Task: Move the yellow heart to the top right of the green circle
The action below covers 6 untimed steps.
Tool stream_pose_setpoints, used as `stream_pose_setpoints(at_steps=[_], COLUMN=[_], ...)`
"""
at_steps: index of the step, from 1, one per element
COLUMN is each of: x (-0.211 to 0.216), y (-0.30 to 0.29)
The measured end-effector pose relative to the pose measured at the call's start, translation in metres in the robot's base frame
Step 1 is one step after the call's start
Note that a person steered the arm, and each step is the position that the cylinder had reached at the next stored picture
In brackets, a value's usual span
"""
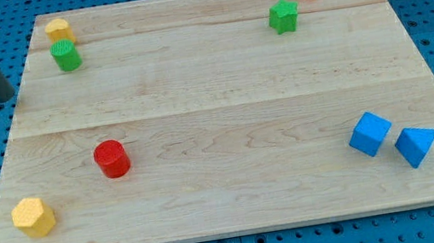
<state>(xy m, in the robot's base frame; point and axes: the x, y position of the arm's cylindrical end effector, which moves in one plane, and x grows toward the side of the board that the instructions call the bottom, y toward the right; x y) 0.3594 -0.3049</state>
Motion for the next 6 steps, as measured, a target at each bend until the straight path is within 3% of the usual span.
stream_pose_setpoints(at_steps=[1, 2, 3, 4, 5, 6], x=[-0.079, -0.115, -0.101, -0.08, -0.137, -0.154], y=[0.01, 0.049, 0.168, 0.19, 0.152, 0.095])
